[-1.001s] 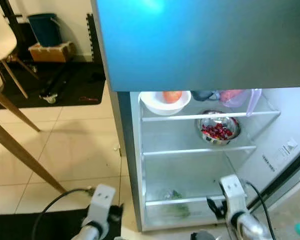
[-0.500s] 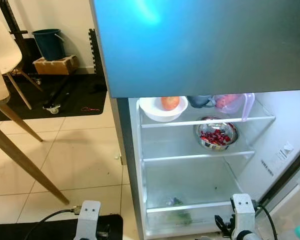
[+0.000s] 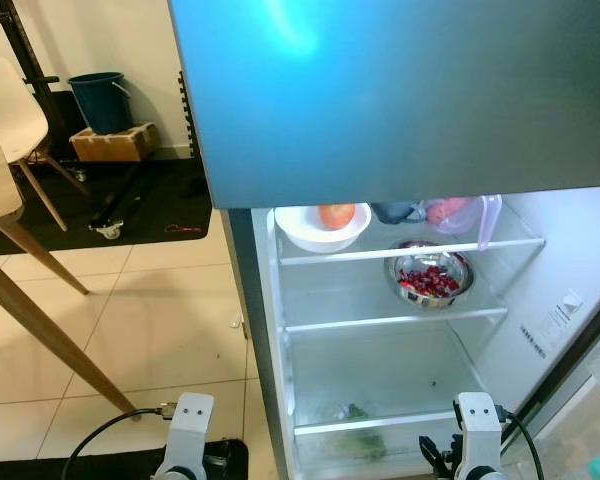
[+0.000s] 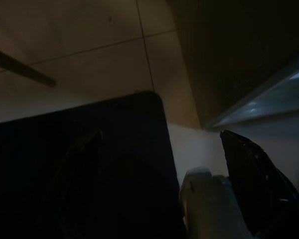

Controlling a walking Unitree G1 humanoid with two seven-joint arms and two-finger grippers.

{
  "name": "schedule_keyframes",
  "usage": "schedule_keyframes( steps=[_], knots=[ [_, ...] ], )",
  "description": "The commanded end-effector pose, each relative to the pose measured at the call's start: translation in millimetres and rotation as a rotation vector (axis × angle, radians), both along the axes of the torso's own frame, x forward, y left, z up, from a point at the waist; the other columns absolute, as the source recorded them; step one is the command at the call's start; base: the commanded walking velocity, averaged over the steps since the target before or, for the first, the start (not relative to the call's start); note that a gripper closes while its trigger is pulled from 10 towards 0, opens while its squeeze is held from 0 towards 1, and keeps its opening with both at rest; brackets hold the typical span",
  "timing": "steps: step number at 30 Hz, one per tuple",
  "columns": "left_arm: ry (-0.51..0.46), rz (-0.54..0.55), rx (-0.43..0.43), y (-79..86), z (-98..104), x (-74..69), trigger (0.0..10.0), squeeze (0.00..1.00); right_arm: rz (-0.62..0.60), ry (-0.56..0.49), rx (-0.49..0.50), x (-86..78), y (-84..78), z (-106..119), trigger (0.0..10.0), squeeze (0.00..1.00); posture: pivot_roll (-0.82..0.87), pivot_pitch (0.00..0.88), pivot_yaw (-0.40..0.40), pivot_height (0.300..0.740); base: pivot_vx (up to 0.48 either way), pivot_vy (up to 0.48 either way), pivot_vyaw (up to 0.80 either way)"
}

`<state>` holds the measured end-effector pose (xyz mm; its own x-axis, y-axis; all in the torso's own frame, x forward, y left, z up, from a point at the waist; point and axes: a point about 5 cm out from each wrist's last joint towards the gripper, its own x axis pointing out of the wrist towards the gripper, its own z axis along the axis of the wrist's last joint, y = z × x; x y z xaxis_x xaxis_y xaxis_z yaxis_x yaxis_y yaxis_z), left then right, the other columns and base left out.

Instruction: Restocking fridge

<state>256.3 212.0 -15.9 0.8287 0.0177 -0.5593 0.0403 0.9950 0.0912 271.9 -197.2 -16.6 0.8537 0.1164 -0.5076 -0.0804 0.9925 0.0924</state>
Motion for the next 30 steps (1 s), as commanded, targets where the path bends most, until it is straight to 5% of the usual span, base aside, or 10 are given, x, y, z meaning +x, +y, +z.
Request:
schedule_keyframes(
  steps=[1,14,19,24,30],
  knots=[
    [0.012,-0.015,-0.01,-5.5,-4.3,-2.7,10.0,0.0,-0.002,0.023,0.001,-6.1,-0.1,-5.3,10.0,0.0,-0.05,0.118,-0.003,0.646,0.0,0.0,0.0],
    [-0.002,-0.03,-0.005,-6.7,-3.1,0.0,10.0,0.0,-0.002,0.002,0.011,-7.0,-1.7,-4.3,10.0,0.0,-0.05,0.119,-0.001,0.646,0.0,0.0,0.0],
    [-0.005,-0.033,-0.005,-6.4,-3.1,0.5,10.0,0.0,0.004,-0.043,0.099,-6.4,-0.5,-0.8,10.0,0.0,-0.05,0.119,-0.001,0.661,0.0,0.0,0.0],
    [-0.009,-0.036,-0.006,-6.9,-3.0,1.0,10.0,0.0,0.001,-0.019,0.013,-6.2,-3.5,-2.1,10.0,0.0,-0.06,0.124,0.007,0.671,0.0,0.0,0.0],
    [-0.01,-0.036,-0.008,-7.0,-3.4,0.7,10.0,0.0,-0.004,-0.048,0.023,-4.8,-4.3,0.7,10.0,0.0,-0.06,0.127,0.009,0.671,0.0,0.0,0.0]
  ],
)
